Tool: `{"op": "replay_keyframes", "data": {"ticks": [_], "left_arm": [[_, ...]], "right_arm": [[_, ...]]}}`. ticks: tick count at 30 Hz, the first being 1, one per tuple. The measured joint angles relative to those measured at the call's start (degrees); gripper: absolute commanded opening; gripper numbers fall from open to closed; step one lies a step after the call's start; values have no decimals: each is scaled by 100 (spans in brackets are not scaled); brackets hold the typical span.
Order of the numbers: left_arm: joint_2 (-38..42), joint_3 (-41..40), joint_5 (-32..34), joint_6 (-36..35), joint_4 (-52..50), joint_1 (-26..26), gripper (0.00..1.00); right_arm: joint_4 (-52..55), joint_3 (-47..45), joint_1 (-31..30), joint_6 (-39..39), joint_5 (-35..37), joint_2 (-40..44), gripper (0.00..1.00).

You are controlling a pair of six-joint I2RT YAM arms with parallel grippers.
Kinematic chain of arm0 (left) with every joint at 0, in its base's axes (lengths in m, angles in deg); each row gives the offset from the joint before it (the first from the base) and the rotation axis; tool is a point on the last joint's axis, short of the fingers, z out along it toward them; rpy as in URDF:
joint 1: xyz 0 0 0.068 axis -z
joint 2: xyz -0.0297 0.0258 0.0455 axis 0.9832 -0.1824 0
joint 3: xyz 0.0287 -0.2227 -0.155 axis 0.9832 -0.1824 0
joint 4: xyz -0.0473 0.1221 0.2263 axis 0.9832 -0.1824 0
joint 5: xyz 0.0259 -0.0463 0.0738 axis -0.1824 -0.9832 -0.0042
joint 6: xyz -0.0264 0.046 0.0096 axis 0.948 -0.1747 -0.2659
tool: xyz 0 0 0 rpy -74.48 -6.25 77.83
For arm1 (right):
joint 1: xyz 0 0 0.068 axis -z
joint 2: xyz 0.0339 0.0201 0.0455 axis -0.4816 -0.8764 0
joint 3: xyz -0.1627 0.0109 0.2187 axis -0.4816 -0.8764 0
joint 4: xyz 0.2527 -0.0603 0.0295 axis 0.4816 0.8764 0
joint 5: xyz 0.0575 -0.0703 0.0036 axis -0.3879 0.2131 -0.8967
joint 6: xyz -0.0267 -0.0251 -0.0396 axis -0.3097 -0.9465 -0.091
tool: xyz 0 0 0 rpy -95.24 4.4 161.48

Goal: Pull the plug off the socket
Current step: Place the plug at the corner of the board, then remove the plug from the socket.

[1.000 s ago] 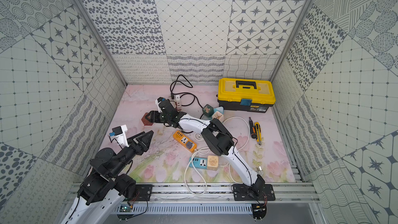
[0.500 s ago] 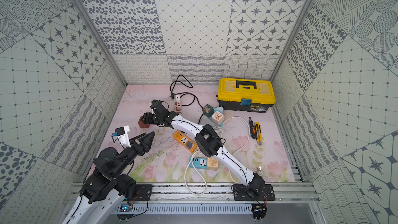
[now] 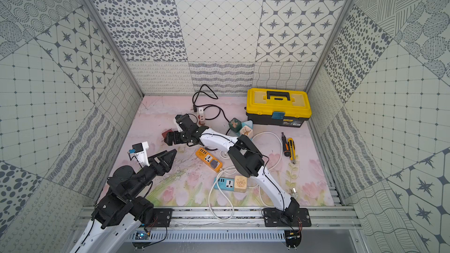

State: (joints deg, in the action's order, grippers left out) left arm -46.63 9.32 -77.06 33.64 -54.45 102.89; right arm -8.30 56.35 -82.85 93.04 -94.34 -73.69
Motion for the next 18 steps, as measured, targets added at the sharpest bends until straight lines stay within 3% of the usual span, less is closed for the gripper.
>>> {"op": "replay_keyframes", "data": {"ticks": [9, 14, 18], "left_arm": [[-481, -431, -581, 372, 1099, 0, 84], [-1281, -693, -909, 782, 1932, 2, 83], [-2142, -811, -1108, 1167, 2520, 26, 82]], "right_arm": [[-2041, -4006, 367, -881, 247, 3989, 97], [-2341, -5816, 675, -1036, 581, 5320, 97], [-2284, -6575, 820, -1145, 782, 6098, 98]]}}
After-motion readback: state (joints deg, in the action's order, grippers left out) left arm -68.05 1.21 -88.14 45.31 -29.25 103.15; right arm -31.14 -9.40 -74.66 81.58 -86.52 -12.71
